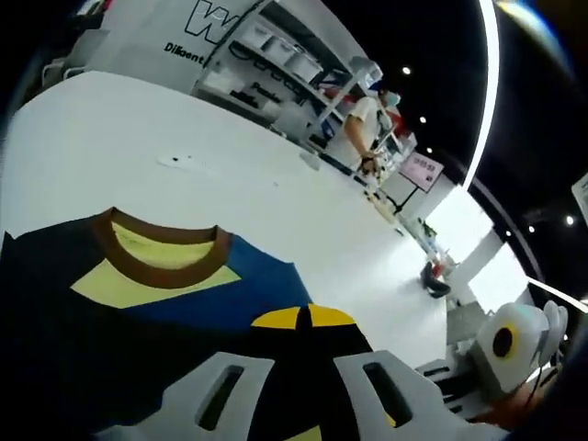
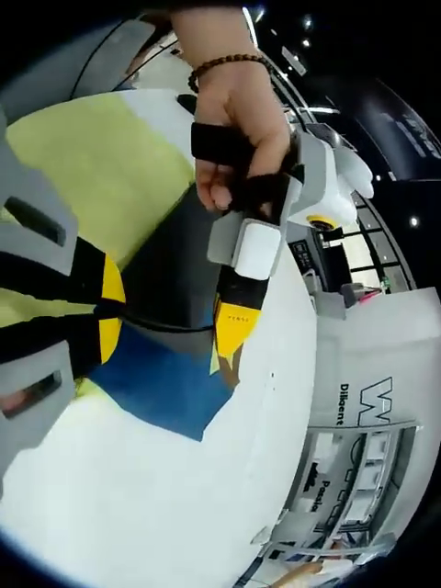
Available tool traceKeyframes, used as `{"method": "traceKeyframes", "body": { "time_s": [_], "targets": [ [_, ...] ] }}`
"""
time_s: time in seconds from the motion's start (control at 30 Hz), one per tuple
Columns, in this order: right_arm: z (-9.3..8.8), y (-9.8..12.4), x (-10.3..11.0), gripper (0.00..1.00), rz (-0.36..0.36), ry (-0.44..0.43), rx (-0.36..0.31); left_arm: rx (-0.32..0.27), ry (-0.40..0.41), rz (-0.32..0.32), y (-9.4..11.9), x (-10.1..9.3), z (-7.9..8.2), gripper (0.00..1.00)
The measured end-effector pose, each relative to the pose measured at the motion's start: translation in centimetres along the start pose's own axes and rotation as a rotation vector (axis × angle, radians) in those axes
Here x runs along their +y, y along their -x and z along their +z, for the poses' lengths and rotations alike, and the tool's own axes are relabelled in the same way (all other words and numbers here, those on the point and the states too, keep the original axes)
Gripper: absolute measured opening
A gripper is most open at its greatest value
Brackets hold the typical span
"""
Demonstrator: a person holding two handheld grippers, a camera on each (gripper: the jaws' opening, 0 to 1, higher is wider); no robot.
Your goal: Fold the garment on the visible template until the final outline fits inside the template.
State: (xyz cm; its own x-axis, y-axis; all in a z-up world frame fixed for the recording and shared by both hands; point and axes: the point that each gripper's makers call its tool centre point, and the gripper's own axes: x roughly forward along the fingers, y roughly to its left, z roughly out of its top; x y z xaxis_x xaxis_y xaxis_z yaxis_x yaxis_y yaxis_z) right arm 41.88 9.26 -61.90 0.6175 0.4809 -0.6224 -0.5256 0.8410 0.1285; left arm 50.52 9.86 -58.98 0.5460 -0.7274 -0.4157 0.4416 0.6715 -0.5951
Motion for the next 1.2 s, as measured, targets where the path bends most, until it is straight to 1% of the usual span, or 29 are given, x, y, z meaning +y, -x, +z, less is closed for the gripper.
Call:
{"method": "traceKeyframes", "body": {
  "time_s": [0.17,0.3,0.33,0.37,0.4,0.43,0.47,0.53,0.6,0.67,0.7,0.73,0.77,0.87,0.93,0.97,1.03,1.1,1.2],
  "targets": [
    [-0.3,0.1,-0.4,0.0,-0.019,0.011,0.012,-0.002,-0.033,0.001,0.0,0.2,0.2,0.0],
    [-0.5,0.5,-1.1,0.01,-0.037,0.003,0.011,-0.006,-0.063,0.0,0.6,0.2,0.5,0.0],
    [-0.6,0.6,-1.4,0.01,-0.052,0.0,0.014,-0.005,-0.07,0.002,0.9,0.1,0.4,0.0],
    [-0.7,0.7,-1.7,0.01,-0.064,0.0,0.016,-0.012,-0.081,0.019,1.2,0.3,0.6,0.0],
    [-0.7,1.0,-2.1,0.01,-0.082,-0.001,0.015,-0.025,-0.122,0.034,1.5,0.5,0.9,0.0],
    [-0.7,1.2,-2.4,0.03,-0.097,-0.014,0.019,-0.026,-0.171,0.028,1.8,0.4,1.0,0.0],
    [-0.8,1.3,-2.5,0.05,-0.1,-0.017,0.021,-0.016,-0.205,0.018,2.2,0.2,0.8,0.0],
    [-0.2,1.8,-2.7,0.12,-0.116,-0.011,0.0,-0.016,-0.183,0.015,3.1,0.3,0.8,0.0],
    [0.1,2.2,-2.7,0.17,-0.127,-0.002,-0.009,-0.032,-0.175,0.015,4.0,0.3,1.0,0.0],
    [0.7,2.5,-2.5,0.18,-0.126,0.013,-0.031,-0.049,-0.188,0.03,5.1,0.4,1.2,0.0],
    [0.9,2.6,-2.4,0.18,-0.124,0.019,-0.037,-0.051,-0.212,0.03,5.9,0.2,1.2,0.0],
    [1.1,2.7,-2.2,0.18,-0.119,0.029,-0.042,-0.06,-0.219,0.033,6.3,0.1,1.3,0.01],
    [1.2,2.7,-2.1,0.18,-0.115,0.034,-0.045,-0.079,-0.226,0.03,7.0,-0.1,1.4,0.02],
    [1.4,2.7,-1.7,0.19,-0.11,0.05,-0.046,-0.089,-0.228,0.03,8.4,-0.2,1.3,0.02],
    [1.7,2.8,-1.6,0.19,-0.113,0.064,-0.055,-0.071,-0.301,0.05,9.2,0.2,0.9,0.04],
    [1.7,2.9,-1.6,0.19,-0.112,0.064,-0.057,-0.075,-0.341,0.05,9.5,0.2,0.9,0.06],
    [1.9,2.9,-1.7,0.23,-0.12,0.07,-0.06,-0.072,-0.329,0.04,10.1,0.0,0.5,0.08],
    [2.0,3.0,-1.7,0.23,-0.12,0.081,-0.065,-0.074,-0.324,0.033,10.6,0.1,0.3,0.1],
    [2.0,3.2,-1.6,0.23,-0.116,0.088,-0.065,-0.081,-0.346,0.031,11.4,0.2,0.0,0.16]
  ]
}}
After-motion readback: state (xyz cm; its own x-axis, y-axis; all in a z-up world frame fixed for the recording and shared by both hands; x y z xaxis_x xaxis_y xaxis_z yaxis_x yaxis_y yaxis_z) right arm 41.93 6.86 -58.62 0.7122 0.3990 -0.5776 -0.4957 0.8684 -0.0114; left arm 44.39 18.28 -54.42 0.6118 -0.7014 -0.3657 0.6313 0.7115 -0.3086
